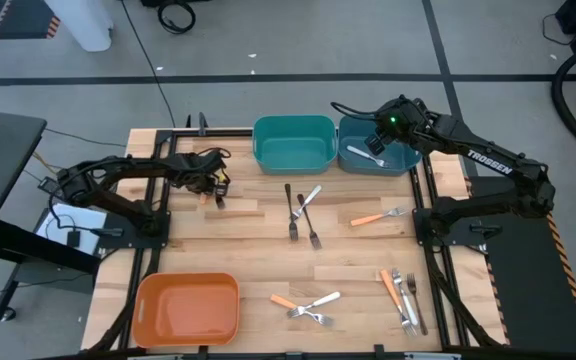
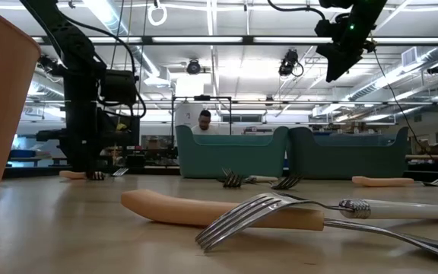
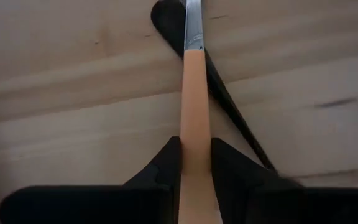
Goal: Sort silverware by color (type)
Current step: Put the orange fork into the green bin
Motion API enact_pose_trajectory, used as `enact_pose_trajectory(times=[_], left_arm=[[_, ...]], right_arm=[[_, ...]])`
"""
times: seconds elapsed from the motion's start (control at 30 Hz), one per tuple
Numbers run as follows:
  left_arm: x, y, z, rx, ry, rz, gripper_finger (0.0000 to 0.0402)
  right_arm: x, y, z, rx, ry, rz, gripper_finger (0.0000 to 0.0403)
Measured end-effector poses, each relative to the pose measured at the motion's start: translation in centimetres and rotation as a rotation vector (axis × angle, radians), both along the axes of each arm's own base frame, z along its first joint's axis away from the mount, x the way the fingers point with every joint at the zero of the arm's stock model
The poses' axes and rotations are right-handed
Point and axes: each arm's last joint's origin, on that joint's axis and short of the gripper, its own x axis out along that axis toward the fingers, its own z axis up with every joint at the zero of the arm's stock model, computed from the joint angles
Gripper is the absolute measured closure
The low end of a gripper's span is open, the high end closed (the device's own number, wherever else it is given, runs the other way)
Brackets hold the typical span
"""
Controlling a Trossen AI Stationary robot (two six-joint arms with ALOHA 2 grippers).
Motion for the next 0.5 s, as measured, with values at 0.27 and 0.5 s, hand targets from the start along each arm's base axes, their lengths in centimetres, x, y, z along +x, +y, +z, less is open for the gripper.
enact_pose_trajectory(times=[0.27,0.5], left_arm=[[-0.6,-0.5,1.6,-0.002,-0.064,-0.020,0.0332],[-1.2,-1.0,4.0,0.065,-0.162,-0.044,0.0332]], right_arm=[[0.0,0.0,0.0,0.009,-0.006,0.010,0.0265],[0.1,0.0,0.0,0.021,-0.030,0.003,0.0265]])
